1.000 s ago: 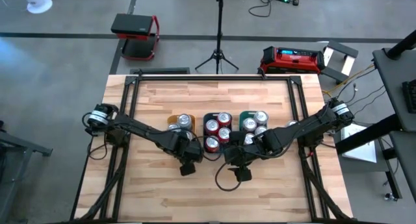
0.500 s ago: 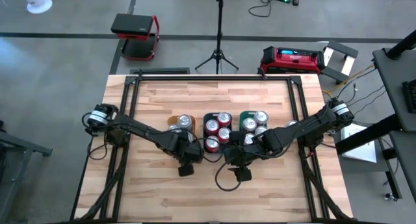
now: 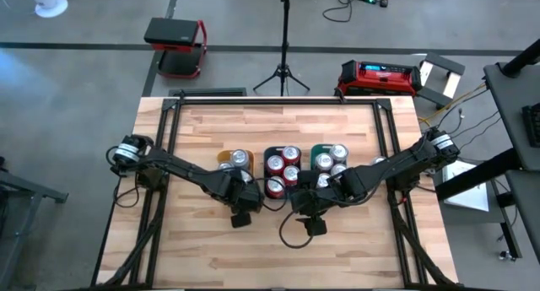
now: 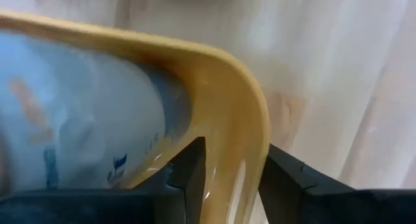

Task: Sort soda cans
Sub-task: Adjust the yellow bin, then adjust the blue-white soda can in the yellow bin

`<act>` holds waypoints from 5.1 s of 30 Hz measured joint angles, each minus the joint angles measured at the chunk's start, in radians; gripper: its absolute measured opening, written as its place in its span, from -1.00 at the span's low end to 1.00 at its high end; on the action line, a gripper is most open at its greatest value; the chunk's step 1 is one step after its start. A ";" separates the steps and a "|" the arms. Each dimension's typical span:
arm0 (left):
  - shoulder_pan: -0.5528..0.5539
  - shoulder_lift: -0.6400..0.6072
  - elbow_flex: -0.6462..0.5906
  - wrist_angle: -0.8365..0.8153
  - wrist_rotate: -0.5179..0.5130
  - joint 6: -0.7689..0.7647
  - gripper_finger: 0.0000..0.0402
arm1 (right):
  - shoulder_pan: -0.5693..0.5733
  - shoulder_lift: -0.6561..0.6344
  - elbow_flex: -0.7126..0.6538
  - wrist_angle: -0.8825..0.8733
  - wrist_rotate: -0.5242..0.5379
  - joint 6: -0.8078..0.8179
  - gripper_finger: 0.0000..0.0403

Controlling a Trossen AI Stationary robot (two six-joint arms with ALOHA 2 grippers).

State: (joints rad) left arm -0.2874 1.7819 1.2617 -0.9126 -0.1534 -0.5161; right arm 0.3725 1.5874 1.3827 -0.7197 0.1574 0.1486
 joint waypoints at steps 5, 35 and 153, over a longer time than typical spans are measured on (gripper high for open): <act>0.000 0.000 0.000 -0.018 -0.041 -0.001 -0.44 | 0.000 0.000 0.000 0.000 0.000 0.000 0.81; -0.090 -0.303 0.026 -0.208 -0.254 -0.069 -0.44 | -0.073 0.159 -0.056 0.714 -0.001 -0.197 0.81; -0.150 -0.364 -0.490 0.442 -0.199 0.087 -1.00 | -0.258 0.502 0.210 0.619 0.019 -0.327 -0.27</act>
State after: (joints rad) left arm -0.4374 1.4178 0.7715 -0.4710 -0.3526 -0.4295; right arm 0.1143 2.0892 1.5925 -0.1003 0.1767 -0.1784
